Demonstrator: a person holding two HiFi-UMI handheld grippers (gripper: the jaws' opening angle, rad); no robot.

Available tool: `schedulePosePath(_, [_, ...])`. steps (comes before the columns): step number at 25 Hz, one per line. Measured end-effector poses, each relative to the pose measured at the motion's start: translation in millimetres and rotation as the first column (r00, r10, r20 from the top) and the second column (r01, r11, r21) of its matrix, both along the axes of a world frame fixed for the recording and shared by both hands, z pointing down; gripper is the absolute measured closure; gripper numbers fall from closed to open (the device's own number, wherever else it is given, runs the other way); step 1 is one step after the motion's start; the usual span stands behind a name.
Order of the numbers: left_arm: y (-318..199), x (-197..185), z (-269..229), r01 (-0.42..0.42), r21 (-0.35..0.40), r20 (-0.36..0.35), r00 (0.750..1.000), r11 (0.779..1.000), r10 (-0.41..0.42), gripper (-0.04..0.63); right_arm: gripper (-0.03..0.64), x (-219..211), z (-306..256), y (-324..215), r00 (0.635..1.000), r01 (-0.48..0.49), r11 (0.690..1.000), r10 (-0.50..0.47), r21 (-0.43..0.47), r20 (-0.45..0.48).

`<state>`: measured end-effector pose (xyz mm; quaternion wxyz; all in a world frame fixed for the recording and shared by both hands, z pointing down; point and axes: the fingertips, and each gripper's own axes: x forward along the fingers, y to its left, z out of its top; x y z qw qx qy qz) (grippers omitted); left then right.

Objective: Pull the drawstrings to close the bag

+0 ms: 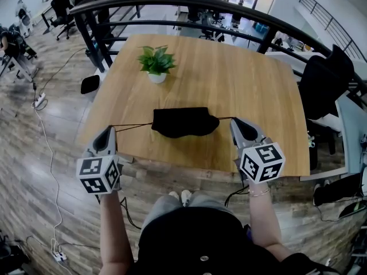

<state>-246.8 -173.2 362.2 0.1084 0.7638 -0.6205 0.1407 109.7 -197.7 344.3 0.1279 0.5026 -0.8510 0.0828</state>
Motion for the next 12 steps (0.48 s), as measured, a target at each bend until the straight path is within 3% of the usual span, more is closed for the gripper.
schedulePosePath(12, [-4,-11,-6,0.065,0.037,0.001,0.998,0.997,-0.065,0.581,0.614,9,-3,-4,0.998,-0.057,0.998,0.057,0.029,0.005])
